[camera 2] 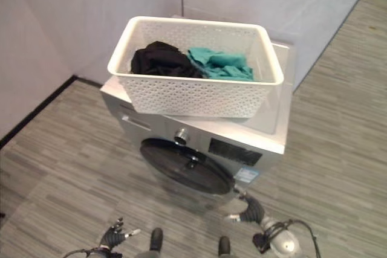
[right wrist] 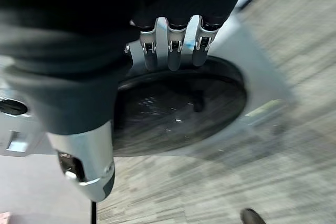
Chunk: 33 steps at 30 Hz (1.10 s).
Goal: Grab the laundry basket,head to the washer,open it,put in the laundry and shut it.
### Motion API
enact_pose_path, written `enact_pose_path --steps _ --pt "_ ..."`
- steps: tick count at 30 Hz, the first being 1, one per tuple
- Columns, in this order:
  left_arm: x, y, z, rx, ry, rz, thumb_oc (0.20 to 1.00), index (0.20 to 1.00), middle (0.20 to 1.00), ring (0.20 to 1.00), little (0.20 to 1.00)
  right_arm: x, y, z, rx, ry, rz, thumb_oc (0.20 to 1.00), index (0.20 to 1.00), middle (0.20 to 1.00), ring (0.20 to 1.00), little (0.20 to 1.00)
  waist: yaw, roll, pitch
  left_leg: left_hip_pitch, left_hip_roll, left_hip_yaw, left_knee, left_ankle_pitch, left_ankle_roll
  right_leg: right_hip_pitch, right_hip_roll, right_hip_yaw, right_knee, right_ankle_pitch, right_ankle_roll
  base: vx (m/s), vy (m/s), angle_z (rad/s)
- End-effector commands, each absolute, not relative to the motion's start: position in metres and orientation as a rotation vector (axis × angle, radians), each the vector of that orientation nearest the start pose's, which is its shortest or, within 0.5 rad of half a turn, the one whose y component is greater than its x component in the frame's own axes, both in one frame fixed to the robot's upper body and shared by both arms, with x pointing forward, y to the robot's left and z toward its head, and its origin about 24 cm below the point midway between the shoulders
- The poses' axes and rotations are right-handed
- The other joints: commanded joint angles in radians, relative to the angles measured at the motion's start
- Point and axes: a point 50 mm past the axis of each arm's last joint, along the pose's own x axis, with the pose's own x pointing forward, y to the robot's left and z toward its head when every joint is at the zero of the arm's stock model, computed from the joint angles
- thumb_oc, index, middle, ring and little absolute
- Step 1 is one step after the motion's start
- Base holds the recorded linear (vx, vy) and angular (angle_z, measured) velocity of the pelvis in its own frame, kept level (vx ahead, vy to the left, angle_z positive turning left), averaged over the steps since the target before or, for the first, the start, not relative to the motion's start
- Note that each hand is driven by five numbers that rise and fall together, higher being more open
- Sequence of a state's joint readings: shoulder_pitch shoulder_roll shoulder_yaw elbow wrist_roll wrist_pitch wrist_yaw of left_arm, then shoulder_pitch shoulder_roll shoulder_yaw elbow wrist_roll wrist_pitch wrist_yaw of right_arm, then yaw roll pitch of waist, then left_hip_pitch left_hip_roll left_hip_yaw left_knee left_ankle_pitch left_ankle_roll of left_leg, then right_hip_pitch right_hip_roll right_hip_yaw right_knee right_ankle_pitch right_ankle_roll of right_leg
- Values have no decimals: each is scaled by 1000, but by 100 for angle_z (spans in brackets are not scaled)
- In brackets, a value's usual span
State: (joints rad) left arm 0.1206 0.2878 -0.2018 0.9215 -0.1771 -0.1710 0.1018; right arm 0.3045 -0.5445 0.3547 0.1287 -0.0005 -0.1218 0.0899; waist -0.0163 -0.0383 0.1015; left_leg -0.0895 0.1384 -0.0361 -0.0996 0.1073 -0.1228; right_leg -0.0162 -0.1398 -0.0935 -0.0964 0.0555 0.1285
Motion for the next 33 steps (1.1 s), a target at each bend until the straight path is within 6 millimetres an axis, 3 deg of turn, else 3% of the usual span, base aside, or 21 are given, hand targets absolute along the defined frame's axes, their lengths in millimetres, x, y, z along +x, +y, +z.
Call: enact_pose_path --steps 1,9,14,20,25,33 --pt "128 239 -132 265 847 111 1000 1000 1000 1000 1000 173 -194 -30 -501 337 405 1000 1000 1000 1000 1000 27 -15 -3 53 1 -43 12 -133 38 2 -73 -32 9 -57 29 -9 7 -9" --pt "123 243 -131 241 842 151 1000 1000 1000 1000 1000 176 -205 -46 -573 396 280 1000 1000 1000 1000 1000 26 -13 -2 60 -1 -31 12 -138 43 3 -76 -28 9 -52 30 -6 4 -4" --pt "116 250 -128 242 834 153 1000 1000 1000 1000 1000 203 -228 -35 -754 344 168 1000 1000 1000 1000 1000 41 3 -5 55 -13 -41 12 -140 47 10 -90 -39 9 -53 34 1 2 1" --pt "113 258 -125 234 825 176 1000 1000 1000 1000 1000 234 -235 -24 -819 287 86 1000 1000 1000 1000 1000 63 18 7 25 -30 -69 12 -129 52 8 -101 -61 9 -53 34 -23 1 10" --pt "117 259 -122 241 807 170 1000 1000 1000 1000 1000 251 -229 -19 -794 260 59 1000 1000 1000 1000 1000 83 24 24 -7 -38 -89 12 -116 52 -9 -104 -71 9 -47 32 -53 -6 21" --pt "136 252 -115 211 728 168 1000 1000 1000 1000 1000 280 -196 -13 -703 204 82 1000 1000 1000 1000 1000 114 47 74 -102 -53 -131 12 -74 46 -73 -104 -96 9 -34 23 -41 -5 15"
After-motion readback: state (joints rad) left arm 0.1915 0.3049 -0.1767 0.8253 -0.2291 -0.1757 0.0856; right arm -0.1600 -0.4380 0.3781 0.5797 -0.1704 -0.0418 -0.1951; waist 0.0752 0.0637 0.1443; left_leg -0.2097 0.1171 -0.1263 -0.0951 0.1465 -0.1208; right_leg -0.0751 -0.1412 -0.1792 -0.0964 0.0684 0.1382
